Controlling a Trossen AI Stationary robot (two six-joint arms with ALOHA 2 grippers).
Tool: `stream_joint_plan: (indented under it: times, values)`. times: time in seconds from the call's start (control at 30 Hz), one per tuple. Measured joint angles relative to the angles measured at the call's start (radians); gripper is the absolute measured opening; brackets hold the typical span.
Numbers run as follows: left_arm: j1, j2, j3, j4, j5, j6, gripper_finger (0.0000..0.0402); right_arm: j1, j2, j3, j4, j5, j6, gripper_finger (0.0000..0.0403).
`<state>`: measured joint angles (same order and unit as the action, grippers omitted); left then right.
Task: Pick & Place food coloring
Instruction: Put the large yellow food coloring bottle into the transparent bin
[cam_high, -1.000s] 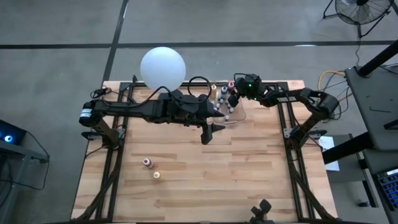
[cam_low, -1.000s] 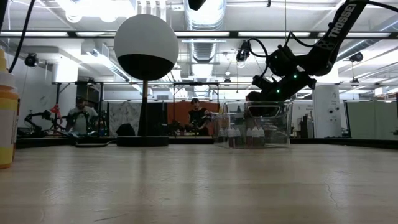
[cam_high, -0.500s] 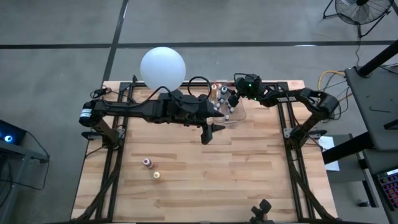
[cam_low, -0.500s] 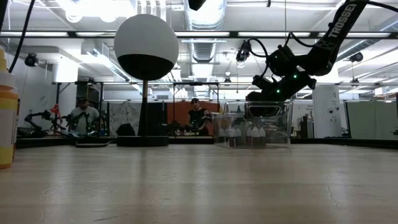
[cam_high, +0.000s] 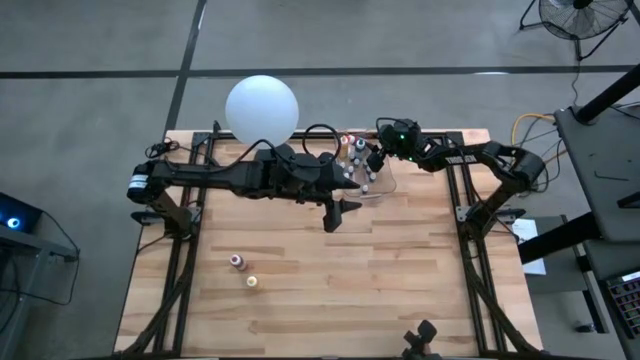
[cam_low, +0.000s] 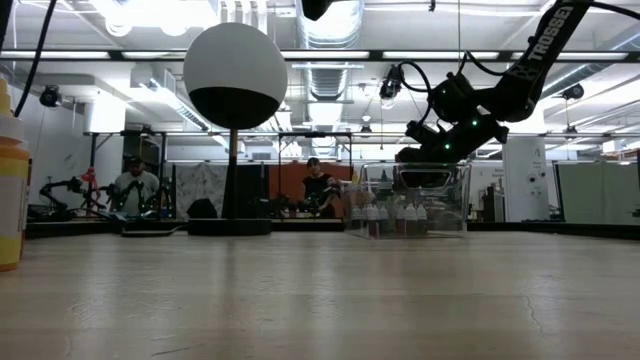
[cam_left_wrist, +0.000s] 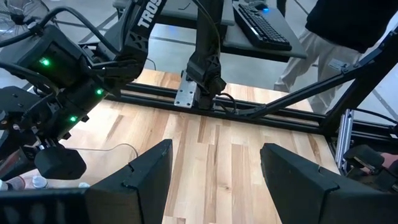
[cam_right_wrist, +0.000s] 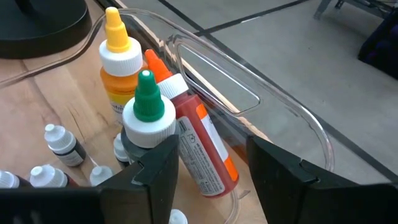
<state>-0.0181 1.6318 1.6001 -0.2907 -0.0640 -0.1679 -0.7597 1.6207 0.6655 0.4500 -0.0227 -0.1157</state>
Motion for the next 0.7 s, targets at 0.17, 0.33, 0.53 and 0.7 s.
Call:
stream_joint_plan:
  times: [0.17, 0.33, 0.53, 0.7]
  values:
    - [0.002, 0.0, 0.0, 0.003, 0.0, -0.001, 0.0216, -0.001, -0.001, 0.0, 0.001, 0.0, -0.004, 0.0178]
    - [0.003, 0.0, 0.0, 0.004, 0.0, -0.01, 0.0216, -0.001, -0.019, 0.0, 0.002, 0.001, -0.025, 0.0178]
    - [0.004, 0.0, -0.001, 0.007, 0.0, -0.011, 0.0216, -0.001, -0.031, 0.0, 0.002, 0.0, -0.041, 0.0178]
    - [0.004, 0.0, -0.001, 0.007, 0.0, -0.016, 0.0216, -0.001, -0.049, 0.0, 0.003, 0.0, -0.042, 0.0178]
